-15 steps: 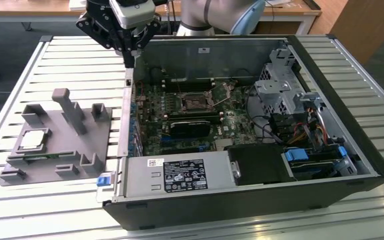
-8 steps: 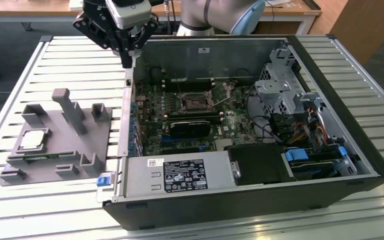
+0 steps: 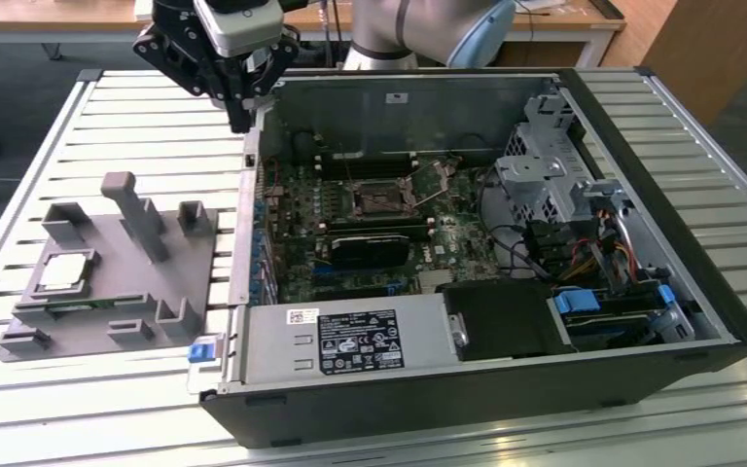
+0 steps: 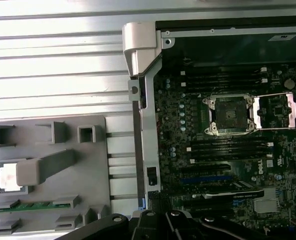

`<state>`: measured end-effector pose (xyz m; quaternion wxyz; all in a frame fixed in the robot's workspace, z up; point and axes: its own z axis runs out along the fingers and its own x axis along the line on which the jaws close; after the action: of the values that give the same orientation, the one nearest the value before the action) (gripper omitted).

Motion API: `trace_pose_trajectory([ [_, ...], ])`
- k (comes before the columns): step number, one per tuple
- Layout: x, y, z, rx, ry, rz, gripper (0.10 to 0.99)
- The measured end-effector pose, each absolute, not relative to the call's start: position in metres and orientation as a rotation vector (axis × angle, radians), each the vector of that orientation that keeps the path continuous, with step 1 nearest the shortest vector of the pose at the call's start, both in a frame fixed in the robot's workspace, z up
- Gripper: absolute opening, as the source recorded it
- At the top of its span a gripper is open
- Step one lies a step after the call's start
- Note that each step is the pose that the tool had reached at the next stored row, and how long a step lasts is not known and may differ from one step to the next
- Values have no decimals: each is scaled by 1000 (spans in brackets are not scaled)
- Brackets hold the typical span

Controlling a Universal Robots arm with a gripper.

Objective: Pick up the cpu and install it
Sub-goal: 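Reach for the cpu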

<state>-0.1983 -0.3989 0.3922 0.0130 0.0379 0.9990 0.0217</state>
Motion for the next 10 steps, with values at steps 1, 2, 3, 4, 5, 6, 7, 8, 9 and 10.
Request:
trace_pose_trajectory([
  [1, -199, -399, 392, 118, 3113, 68, 106],
  [2, -200, -399, 392, 118, 3113, 68, 106],
  [3, -201, -399, 392, 118, 3113, 68, 106],
  [4, -202, -399, 392, 118, 3113, 68, 106],
  [5, -203, -399, 392, 118, 3113, 68, 106],
  [6, -204, -399, 392, 118, 3113, 68, 106],
  [7, -205, -399, 392, 118, 3113, 68, 106],
  [8, -206, -399, 392, 118, 3113, 68, 106],
  [9, -207, -399, 392, 118, 3113, 68, 106],
  [10, -208, -399, 392, 118, 3113, 68, 106],
])
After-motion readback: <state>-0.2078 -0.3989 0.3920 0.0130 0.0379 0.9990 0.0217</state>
